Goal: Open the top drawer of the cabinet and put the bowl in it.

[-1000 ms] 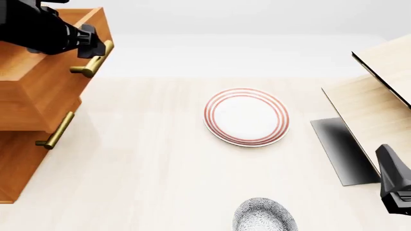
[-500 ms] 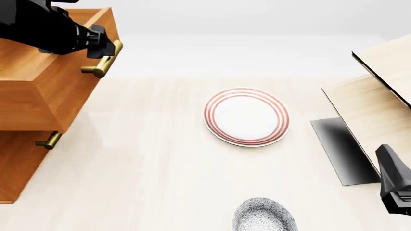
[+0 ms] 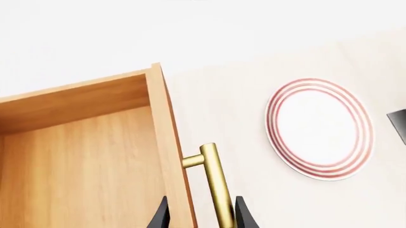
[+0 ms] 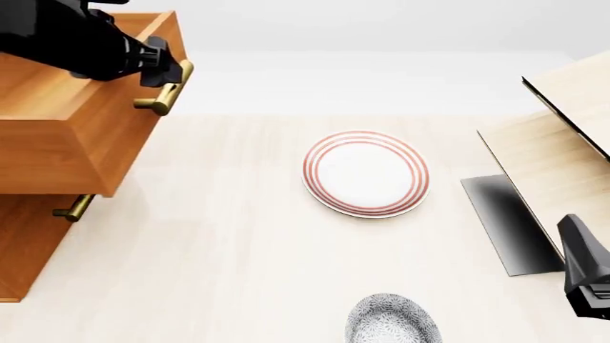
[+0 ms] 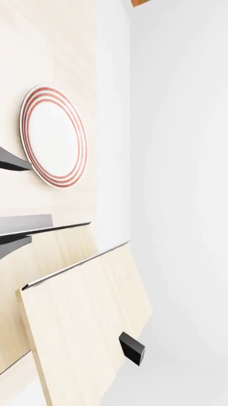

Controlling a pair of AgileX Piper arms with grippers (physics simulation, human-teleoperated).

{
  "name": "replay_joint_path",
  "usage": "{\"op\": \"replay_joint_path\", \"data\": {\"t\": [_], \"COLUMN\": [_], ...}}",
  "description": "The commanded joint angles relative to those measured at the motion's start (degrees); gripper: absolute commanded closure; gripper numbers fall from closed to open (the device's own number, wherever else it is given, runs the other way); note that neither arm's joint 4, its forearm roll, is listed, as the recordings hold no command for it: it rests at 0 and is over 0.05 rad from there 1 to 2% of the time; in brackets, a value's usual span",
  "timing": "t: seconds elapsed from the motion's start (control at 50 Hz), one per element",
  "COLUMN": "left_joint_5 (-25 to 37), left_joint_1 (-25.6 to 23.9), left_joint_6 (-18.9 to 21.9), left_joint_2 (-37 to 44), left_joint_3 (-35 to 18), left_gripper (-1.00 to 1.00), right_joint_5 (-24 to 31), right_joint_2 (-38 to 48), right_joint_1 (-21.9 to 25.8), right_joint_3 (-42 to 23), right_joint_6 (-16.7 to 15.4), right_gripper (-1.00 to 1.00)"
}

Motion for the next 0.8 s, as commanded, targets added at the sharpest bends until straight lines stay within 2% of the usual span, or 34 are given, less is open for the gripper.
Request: {"op": "replay_joint_path", "data": {"t": [0.02, 0.8], "left_joint_5": [0.09, 0.39], "left_joint_1": [-1.55, -3.23], "left_joint_6": [0.19, 0.63], "left_joint_2": [0.32, -0.15], "left_joint_3": [0.06, -0.15], "left_gripper": [-1.00, -1.00], "right_joint_5": [0.06, 0.06], "right_joint_2": [-0.12, -0.11], "right_joint_1": [0.01, 0.00], "right_joint_3": [0.05, 0.05], "right_joint_6": [-0.03, 0.02], "right_gripper": [-1.00, -1.00]}}
